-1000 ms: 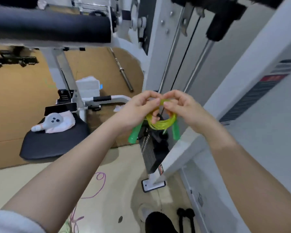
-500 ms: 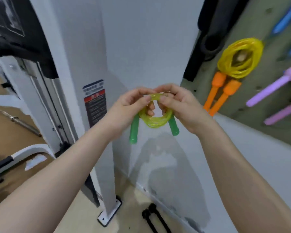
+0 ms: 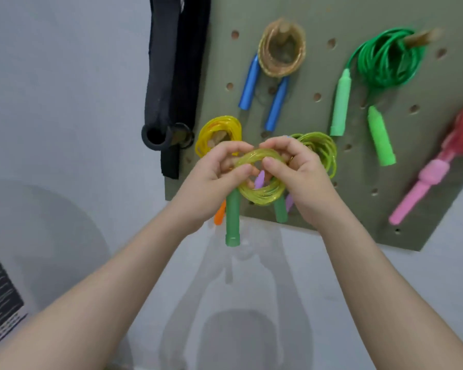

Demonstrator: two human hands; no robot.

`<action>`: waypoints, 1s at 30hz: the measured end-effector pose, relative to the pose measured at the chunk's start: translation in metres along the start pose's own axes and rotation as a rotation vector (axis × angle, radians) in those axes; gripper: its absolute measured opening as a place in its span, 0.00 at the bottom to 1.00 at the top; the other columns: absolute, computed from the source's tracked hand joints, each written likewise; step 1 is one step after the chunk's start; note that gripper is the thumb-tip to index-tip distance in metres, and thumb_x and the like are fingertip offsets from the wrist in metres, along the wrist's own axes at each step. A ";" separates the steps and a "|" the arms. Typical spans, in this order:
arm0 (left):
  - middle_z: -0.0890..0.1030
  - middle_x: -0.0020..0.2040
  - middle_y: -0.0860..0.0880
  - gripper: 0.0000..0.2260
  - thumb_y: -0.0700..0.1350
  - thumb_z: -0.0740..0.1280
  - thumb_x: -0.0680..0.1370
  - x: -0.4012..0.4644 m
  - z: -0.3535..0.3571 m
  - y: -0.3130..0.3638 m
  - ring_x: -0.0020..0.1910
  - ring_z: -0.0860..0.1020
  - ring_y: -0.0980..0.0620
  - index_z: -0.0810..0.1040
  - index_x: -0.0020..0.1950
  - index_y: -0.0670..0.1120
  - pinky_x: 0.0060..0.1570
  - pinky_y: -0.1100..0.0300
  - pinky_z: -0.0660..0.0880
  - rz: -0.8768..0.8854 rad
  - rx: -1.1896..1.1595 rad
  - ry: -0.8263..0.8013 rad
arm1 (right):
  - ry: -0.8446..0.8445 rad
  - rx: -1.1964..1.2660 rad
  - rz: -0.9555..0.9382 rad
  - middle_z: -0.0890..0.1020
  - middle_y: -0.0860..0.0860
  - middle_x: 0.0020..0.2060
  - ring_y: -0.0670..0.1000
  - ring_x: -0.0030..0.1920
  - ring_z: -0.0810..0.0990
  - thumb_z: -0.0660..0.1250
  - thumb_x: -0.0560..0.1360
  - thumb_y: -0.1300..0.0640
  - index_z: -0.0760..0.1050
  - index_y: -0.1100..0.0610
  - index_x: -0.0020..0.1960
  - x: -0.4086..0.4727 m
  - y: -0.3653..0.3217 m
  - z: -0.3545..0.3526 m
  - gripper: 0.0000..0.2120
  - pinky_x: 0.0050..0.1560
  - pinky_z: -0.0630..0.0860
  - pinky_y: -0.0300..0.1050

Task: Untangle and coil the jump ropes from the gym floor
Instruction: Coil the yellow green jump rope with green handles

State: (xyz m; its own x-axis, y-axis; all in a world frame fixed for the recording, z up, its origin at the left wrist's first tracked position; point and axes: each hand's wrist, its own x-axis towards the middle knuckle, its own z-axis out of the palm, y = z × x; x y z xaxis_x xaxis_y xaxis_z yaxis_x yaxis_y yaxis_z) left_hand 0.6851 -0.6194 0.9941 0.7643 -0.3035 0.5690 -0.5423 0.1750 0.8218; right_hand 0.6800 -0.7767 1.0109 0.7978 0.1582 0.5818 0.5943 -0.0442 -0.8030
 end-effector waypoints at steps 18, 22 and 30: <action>0.83 0.45 0.52 0.06 0.41 0.66 0.77 0.168 0.017 0.133 0.46 0.80 0.56 0.79 0.49 0.51 0.49 0.60 0.76 0.514 0.360 0.293 | 0.154 -0.317 -0.439 0.79 0.50 0.37 0.41 0.31 0.74 0.66 0.75 0.65 0.74 0.53 0.47 0.148 -0.141 -0.061 0.07 0.36 0.72 0.35; 0.83 0.45 0.51 0.06 0.42 0.66 0.77 0.190 0.009 0.173 0.46 0.80 0.55 0.79 0.49 0.53 0.48 0.57 0.77 0.661 0.384 0.307 | 0.191 -0.393 -0.602 0.81 0.49 0.40 0.47 0.38 0.78 0.66 0.75 0.62 0.74 0.49 0.46 0.176 -0.177 -0.059 0.08 0.41 0.76 0.43; 0.77 0.41 0.59 0.07 0.40 0.61 0.80 0.251 0.006 0.246 0.40 0.76 0.64 0.76 0.52 0.50 0.45 0.65 0.74 0.905 0.599 0.449 | 0.381 -0.686 -0.874 0.77 0.51 0.45 0.48 0.43 0.75 0.66 0.75 0.60 0.77 0.57 0.54 0.234 -0.250 -0.061 0.08 0.46 0.71 0.38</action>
State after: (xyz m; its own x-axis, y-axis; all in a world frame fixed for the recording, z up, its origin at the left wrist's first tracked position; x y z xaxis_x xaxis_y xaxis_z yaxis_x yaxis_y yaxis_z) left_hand 0.7416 -0.6580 1.3385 0.0054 0.0841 0.9964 -0.9371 -0.3473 0.0343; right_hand 0.7249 -0.7889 1.3555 0.0011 0.0980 0.9952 0.7923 -0.6073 0.0589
